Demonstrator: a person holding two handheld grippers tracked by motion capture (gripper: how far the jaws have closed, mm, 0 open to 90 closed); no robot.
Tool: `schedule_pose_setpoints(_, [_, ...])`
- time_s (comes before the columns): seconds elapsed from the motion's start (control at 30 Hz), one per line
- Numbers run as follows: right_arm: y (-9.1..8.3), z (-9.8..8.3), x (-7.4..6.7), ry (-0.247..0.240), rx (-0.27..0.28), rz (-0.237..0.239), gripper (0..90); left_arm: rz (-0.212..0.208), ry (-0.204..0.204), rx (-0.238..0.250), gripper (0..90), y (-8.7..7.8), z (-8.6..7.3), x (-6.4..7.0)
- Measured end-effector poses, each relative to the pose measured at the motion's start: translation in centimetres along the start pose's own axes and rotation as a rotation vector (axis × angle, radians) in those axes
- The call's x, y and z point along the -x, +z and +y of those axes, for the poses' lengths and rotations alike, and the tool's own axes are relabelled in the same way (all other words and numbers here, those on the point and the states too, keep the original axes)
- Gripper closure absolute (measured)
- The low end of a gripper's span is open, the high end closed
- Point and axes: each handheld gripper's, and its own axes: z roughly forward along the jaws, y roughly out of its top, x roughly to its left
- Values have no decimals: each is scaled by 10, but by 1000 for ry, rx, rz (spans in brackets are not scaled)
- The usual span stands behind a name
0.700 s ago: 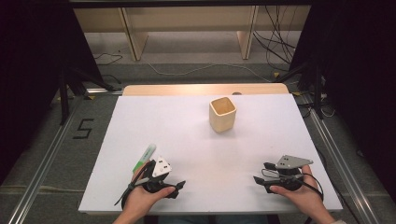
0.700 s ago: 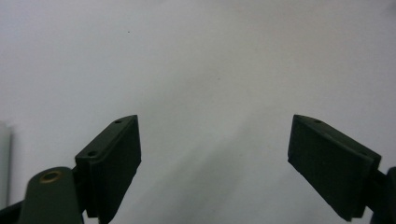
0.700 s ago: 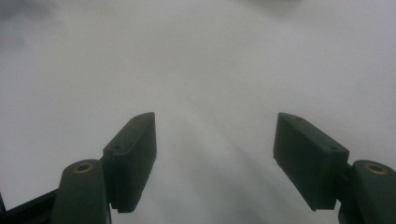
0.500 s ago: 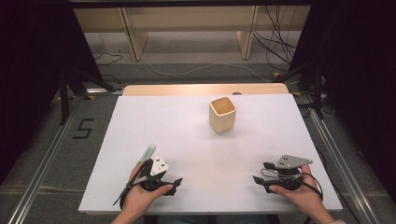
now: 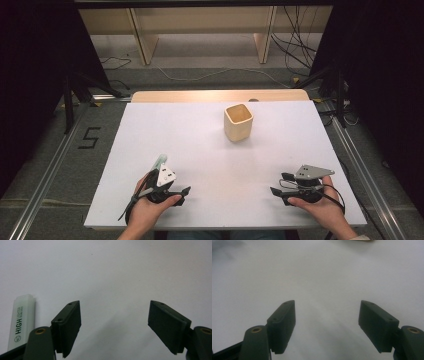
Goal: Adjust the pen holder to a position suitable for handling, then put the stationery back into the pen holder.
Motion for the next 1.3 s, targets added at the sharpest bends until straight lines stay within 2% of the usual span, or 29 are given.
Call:
schedule_pose_setpoints(0.7, [-1,2,0,-2,13,-1,304,21,-14,-6,258,0,-1,-2])
schedule_pose_setpoints(0.83, [-1,2,1,-3,12,1,304,39,-18,4,265,-1,-1,-4])
schedule_pose_setpoints(0.93, [-2,2,1,-1,16,1,304,44,-36,0,292,-1,-1,-5])
schedule_pose_setpoints(1.1, [-2,3,1,-5,17,-1,304,56,-41,8,335,-2,0,-6])
schedule_pose_setpoints(1.3, [-2,3,1,-2,18,-3,304,61,-40,-2,469,-2,3,-12])
